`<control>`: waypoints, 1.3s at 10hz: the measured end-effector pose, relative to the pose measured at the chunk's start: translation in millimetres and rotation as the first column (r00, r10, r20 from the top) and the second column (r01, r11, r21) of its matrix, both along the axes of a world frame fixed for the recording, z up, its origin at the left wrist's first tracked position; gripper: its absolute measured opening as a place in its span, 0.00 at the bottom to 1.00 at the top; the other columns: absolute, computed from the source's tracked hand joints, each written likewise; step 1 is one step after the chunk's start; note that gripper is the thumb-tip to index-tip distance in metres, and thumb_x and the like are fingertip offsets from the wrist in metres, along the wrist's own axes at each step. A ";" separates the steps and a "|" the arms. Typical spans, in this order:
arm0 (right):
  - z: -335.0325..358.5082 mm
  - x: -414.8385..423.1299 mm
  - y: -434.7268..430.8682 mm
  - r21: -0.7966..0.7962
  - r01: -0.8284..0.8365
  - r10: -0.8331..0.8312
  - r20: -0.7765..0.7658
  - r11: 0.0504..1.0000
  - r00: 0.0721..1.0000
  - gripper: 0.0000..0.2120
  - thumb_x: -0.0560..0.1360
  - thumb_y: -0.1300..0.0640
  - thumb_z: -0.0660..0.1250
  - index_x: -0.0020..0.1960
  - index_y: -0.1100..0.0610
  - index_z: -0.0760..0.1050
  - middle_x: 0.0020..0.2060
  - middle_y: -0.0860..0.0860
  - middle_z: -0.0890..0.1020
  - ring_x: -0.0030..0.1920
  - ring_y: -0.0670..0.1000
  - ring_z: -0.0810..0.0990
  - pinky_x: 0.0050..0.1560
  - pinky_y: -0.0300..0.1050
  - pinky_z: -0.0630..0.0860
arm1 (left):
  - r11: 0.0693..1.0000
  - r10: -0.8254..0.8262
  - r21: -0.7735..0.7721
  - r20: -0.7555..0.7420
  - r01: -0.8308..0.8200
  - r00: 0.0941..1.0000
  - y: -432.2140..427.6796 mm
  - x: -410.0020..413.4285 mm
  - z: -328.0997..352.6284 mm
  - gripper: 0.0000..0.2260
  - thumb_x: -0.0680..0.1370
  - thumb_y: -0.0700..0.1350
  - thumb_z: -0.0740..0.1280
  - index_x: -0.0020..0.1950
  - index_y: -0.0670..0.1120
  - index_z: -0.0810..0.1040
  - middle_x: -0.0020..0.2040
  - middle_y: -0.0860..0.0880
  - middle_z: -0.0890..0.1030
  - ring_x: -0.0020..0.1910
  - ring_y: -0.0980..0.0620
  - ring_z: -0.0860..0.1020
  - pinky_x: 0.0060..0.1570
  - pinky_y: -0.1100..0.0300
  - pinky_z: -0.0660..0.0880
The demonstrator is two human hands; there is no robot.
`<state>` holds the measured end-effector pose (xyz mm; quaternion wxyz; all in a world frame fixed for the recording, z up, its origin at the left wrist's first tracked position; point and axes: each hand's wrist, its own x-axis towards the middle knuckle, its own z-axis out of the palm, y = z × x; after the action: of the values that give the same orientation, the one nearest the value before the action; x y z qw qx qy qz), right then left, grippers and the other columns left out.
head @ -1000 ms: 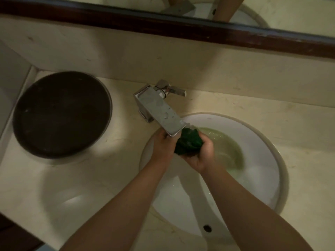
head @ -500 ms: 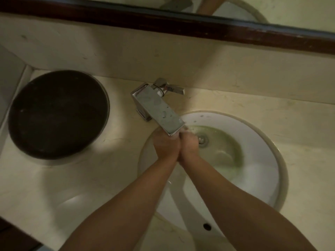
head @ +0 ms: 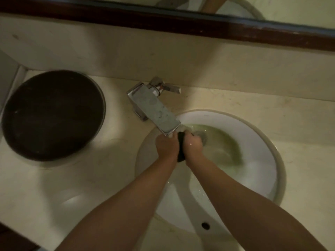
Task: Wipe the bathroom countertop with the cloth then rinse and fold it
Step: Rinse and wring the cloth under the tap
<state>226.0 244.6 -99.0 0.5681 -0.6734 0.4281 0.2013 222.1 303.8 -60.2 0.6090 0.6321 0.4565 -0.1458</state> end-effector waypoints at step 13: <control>-7.4 -32.2 4.1 0.374 0.190 -0.252 0.124 0.908 0.960 0.21 0.66 0.38 0.65 0.44 0.55 0.81 0.43 0.60 0.82 0.45 0.60 0.80 0.41 0.50 0.76 | 0.940 0.085 -0.341 0.266 0.011 0.960 25.0 -10.1 -5.2 0.08 0.69 0.45 0.72 0.47 0.45 0.79 0.42 0.48 0.82 0.43 0.49 0.81 0.46 0.49 0.80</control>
<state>193.8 248.7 -106.4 0.7346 -0.5202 0.4082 0.1521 212.1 328.8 -65.3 0.7692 0.5229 0.3467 -0.1209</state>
